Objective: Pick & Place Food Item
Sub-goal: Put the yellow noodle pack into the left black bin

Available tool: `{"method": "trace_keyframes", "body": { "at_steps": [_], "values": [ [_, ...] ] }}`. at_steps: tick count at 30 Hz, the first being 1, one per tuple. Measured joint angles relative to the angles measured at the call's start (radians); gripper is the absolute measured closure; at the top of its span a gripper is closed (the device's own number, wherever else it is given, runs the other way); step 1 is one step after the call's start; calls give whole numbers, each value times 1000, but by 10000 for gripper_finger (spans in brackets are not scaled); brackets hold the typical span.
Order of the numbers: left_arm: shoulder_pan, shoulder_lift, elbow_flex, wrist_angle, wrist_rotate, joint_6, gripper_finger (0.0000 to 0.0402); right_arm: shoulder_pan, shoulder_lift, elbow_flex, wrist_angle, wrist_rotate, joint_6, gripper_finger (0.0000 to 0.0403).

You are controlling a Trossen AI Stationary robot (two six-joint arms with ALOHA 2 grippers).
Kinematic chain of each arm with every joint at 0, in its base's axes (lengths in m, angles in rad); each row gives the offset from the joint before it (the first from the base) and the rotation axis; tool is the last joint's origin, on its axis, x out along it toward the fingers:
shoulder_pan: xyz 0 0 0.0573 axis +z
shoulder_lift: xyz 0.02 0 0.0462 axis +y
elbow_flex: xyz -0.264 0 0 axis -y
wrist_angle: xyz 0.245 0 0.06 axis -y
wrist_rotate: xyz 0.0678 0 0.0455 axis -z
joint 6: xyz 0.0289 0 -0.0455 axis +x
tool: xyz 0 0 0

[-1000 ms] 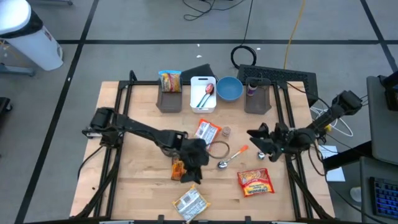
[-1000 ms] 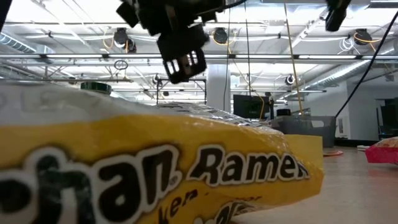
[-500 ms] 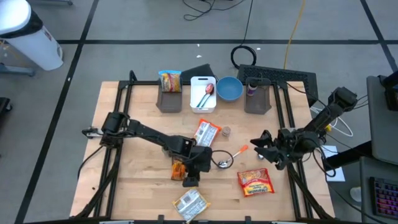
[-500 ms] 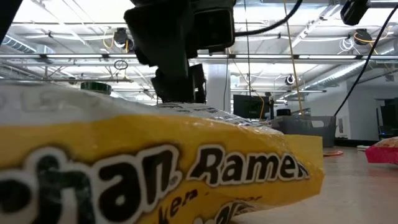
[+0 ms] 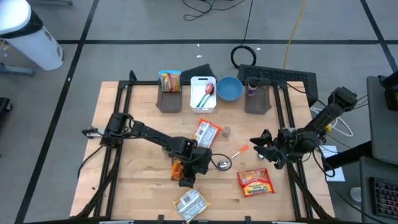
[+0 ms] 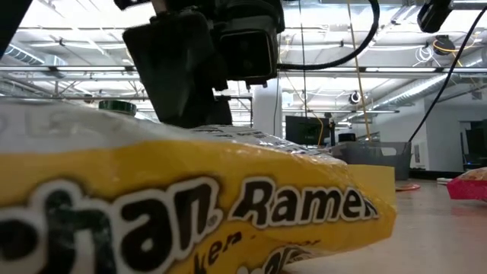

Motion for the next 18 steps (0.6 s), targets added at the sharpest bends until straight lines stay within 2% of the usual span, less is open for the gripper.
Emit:
{"method": "trace_keyframes", "body": {
  "at_steps": [18],
  "values": [
    [9,40,0,39,9,58,250,-7,0,0,1,75,-21,193]
  ]
}}
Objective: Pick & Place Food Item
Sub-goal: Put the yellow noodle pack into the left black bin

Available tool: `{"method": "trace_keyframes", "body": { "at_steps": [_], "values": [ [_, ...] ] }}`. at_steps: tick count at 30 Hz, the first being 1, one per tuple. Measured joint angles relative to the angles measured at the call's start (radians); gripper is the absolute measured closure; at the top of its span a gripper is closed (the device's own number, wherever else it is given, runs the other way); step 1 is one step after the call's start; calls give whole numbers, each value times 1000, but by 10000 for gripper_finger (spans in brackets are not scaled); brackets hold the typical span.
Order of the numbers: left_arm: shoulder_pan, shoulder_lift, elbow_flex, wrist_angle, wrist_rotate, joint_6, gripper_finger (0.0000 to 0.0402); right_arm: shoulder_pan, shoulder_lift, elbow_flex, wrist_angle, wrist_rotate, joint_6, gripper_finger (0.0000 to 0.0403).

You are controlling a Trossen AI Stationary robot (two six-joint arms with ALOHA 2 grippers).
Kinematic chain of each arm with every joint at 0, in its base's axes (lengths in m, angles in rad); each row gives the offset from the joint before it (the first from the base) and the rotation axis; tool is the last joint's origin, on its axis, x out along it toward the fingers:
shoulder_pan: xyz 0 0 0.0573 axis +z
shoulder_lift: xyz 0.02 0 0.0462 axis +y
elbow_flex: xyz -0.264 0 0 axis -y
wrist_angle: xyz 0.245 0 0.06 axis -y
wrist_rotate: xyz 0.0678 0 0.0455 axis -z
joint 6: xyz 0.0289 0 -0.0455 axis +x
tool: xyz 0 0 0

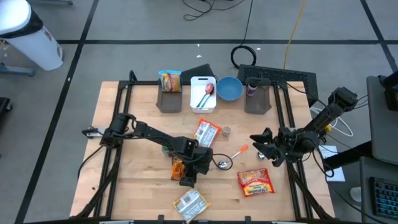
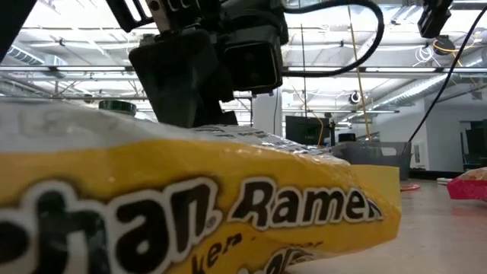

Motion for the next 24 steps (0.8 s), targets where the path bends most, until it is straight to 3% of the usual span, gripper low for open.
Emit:
{"method": "trace_keyframes", "body": {
  "at_steps": [16,24],
  "values": [
    [4,45,0,13,59,-26,255,-3,0,0,0,13,-3,193],
    [4,45,0,14,84,-22,342,-4,0,0,-1,27,-11,193]
  ]
}}
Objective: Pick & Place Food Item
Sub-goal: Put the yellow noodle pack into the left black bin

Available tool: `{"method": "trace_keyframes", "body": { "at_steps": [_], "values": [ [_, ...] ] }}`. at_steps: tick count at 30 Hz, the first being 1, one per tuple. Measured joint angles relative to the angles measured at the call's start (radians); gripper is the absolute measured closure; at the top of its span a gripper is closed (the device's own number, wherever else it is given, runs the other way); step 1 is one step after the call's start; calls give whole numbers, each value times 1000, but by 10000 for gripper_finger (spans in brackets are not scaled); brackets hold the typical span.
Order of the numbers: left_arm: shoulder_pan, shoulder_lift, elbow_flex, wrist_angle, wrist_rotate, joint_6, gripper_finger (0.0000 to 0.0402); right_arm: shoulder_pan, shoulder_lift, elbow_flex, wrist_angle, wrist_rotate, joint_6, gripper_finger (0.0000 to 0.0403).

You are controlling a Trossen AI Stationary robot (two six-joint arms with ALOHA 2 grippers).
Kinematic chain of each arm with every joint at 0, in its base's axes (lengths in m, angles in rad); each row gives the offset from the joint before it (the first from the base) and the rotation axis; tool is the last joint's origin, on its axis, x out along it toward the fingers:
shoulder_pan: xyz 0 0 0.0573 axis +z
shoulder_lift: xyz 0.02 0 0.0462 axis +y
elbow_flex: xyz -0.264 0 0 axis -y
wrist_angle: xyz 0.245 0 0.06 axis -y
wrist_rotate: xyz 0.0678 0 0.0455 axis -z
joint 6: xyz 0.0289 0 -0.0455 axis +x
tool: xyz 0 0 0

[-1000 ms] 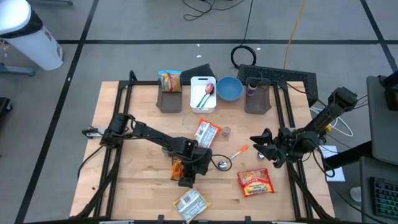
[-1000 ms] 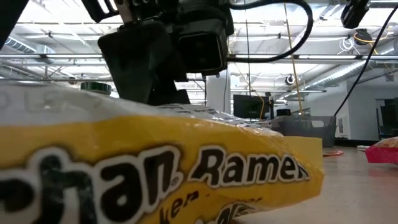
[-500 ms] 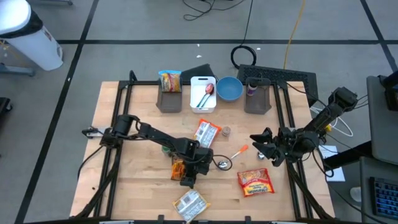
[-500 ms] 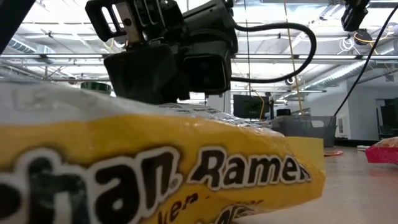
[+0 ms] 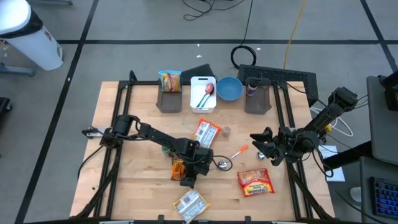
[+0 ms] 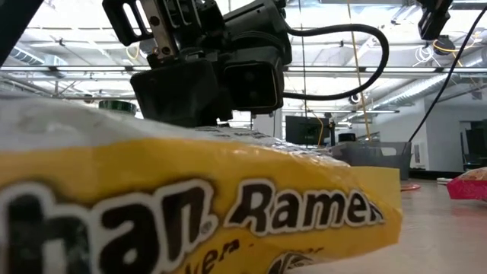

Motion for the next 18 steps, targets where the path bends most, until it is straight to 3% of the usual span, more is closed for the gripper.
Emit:
{"method": "trace_keyframes", "body": {
  "at_steps": [5,18],
  "values": [
    [0,-1,0,4,1,2,394,0,0,0,0,0,0,193],
    [10,-1,0,25,19,-63,396,0,0,0,0,0,0,193]
  ]
}}
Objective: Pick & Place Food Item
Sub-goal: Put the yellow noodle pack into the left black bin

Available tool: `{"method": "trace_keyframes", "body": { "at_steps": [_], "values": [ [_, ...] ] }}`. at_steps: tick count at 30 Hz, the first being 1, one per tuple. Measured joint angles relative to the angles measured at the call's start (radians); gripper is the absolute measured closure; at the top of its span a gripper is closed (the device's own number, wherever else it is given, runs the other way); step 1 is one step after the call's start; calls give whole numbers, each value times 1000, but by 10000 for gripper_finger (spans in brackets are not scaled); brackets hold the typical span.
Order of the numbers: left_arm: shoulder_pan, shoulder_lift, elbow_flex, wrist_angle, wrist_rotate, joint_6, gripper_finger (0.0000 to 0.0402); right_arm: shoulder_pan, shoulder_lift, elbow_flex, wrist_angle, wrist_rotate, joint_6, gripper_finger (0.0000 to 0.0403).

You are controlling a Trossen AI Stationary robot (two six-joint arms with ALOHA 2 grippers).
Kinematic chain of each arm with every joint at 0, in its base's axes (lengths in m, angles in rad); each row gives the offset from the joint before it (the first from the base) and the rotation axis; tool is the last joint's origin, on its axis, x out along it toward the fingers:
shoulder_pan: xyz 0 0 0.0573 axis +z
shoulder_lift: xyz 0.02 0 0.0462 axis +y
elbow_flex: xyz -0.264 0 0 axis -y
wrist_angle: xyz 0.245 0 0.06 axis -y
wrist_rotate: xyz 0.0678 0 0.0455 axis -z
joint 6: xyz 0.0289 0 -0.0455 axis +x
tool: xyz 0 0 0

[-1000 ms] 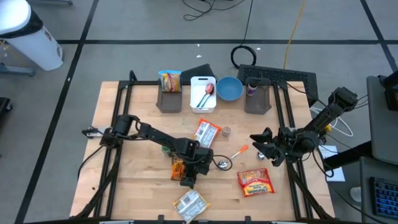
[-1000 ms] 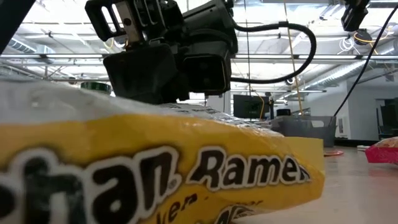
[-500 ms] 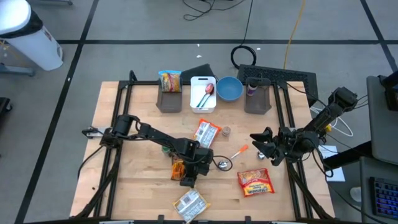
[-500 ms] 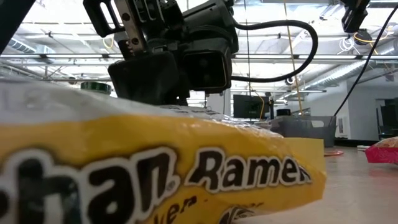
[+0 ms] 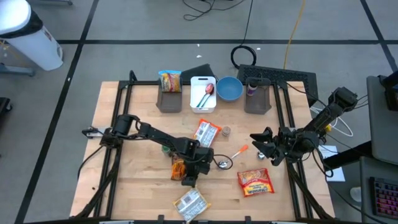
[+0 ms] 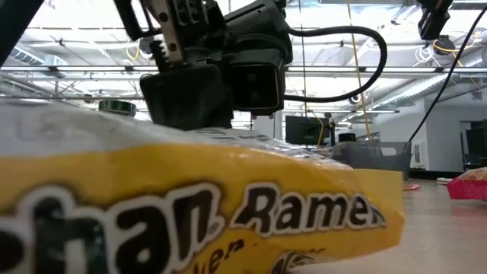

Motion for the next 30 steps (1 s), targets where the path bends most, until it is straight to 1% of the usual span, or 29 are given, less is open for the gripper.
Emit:
{"method": "trace_keyframes", "body": {
  "at_steps": [4,8,20,30],
  "values": [
    [16,-10,0,3,7,-35,397,0,0,0,0,0,0,193],
    [45,-53,0,6,-9,-52,398,0,0,0,0,-3,3,193],
    [117,-262,0,2,-168,-59,400,0,0,0,-14,-4,4,193],
    [126,-414,0,36,-265,-106,400,0,0,0,-144,-3,88,193]
  ]
}}
